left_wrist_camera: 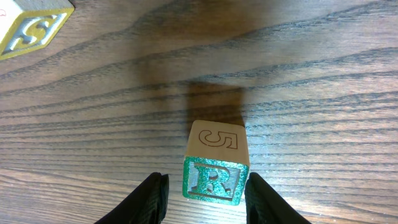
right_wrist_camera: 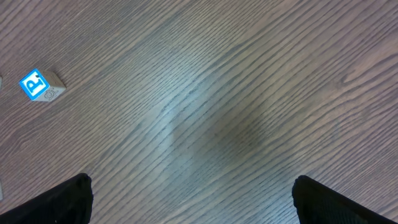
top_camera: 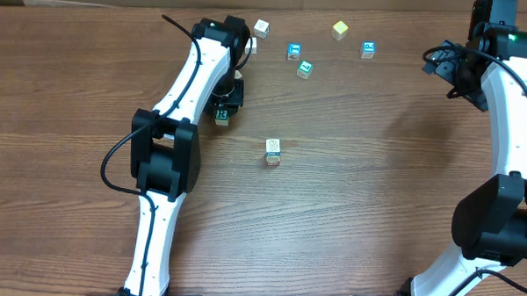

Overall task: Form a tower
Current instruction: 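Lower the left gripper and grasp the green R block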

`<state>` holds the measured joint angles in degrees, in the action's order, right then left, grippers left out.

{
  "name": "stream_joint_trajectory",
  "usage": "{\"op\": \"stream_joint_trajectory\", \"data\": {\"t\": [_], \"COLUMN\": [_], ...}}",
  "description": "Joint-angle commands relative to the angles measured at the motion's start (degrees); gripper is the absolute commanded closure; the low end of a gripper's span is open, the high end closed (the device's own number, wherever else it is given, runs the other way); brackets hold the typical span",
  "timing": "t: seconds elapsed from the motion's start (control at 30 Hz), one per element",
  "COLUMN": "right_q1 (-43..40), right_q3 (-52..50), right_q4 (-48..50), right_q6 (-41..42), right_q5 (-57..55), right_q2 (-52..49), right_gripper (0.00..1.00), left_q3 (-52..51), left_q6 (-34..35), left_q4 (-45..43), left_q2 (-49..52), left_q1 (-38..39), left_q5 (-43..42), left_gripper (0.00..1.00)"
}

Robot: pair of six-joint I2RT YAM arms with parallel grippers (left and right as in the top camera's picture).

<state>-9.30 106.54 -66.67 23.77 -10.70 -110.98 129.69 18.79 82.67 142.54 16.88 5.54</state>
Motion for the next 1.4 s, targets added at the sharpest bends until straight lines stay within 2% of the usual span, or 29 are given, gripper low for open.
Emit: {"op": "stream_joint_trajectory", "data": {"t": [0.0,0.63,0.87,1.37], "right_q1": [-0.1,-0.1,-0.1,-0.1], "right_q3": [0.3,0.3,0.3,0.3], "right_q4": [0.2,0.2,0.2,0.2], "right_q6": [0.0,0.0,0.0,0.0], "right_q5": [-0.2,-0.2,-0.2,-0.2], "right_q2": [0.4,0.4,0.4,0.4], "right_gripper": [0.00,0.00,0.00,0.00], "left_q3": [-0.3,-3.9,-3.9,-1.8], "left_q6": [-1.0,-0.8,-0.8,-0.9], "left_q4": [-0.4,-3.9,-4.3,-4.2], "left_q2": [0.2,0.2,0.2,0.2], "left_q1": [0.8,1.2,1.2,1.1], "left_q5": [-0.7,-2.2,-2.2,-2.2], "left_gripper": [0.63,0.70,0.64,0.65]}}
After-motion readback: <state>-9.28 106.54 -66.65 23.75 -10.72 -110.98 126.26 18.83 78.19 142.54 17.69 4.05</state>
